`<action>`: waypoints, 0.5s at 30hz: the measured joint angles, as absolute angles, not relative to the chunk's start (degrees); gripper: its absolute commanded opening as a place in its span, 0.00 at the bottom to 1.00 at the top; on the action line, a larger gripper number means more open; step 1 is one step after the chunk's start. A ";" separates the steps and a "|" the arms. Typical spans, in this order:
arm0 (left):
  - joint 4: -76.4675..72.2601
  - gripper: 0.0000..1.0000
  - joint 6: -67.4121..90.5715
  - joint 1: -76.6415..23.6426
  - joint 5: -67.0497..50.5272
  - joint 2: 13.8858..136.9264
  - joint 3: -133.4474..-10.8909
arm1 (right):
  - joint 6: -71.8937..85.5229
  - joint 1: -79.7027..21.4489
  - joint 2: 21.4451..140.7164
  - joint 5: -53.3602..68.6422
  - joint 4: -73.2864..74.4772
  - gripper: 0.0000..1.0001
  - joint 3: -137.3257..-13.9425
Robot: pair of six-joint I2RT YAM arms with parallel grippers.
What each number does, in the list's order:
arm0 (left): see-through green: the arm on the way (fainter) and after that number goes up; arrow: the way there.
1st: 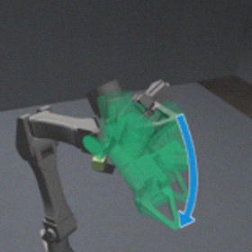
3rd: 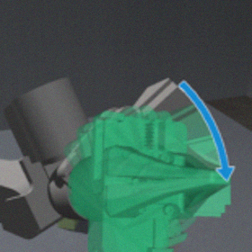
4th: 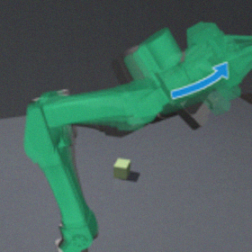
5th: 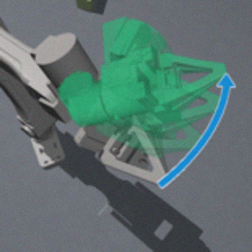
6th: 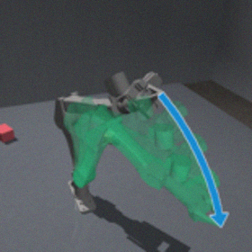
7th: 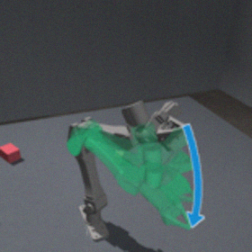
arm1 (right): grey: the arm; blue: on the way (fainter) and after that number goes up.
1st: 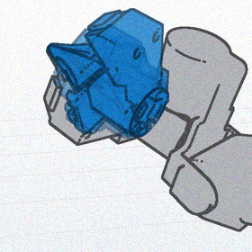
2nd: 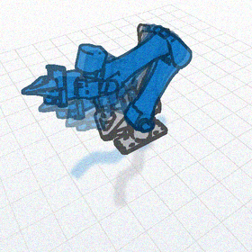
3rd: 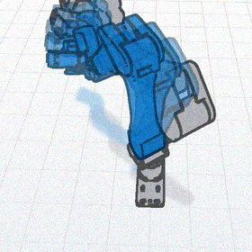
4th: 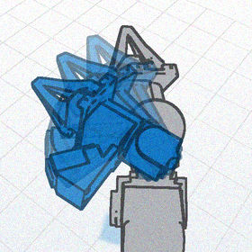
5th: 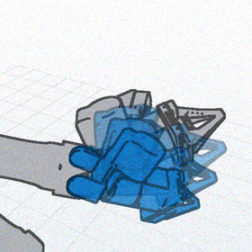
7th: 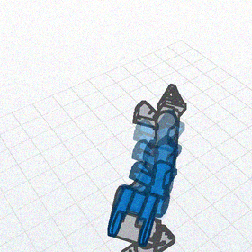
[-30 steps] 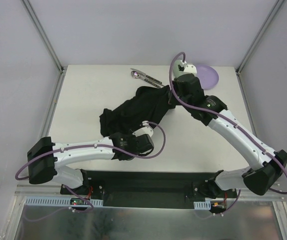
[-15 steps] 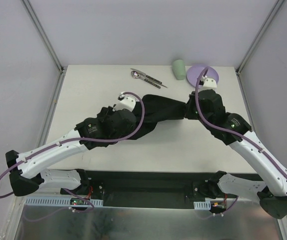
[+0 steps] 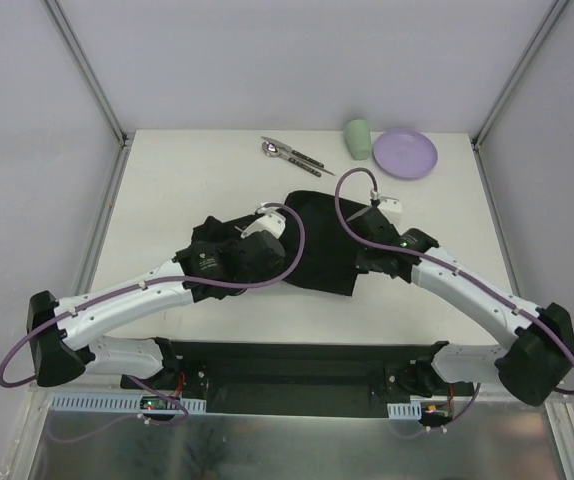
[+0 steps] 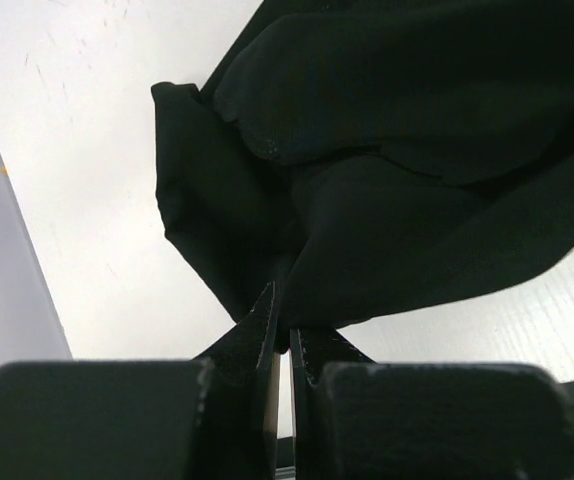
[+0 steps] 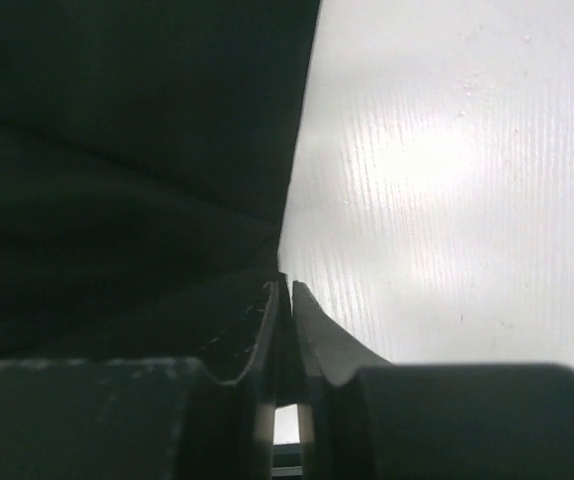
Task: Set the dinner table for one person
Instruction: Flatten out the napkin at the center of the board.
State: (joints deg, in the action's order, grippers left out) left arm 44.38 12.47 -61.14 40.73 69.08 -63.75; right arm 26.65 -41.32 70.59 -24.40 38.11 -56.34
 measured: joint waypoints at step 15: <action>38.57 0.00 10.63 -61.08 37.23 77.78 -63.00 | 26.87 -40.95 70.89 -28.18 38.89 0.57 -61.78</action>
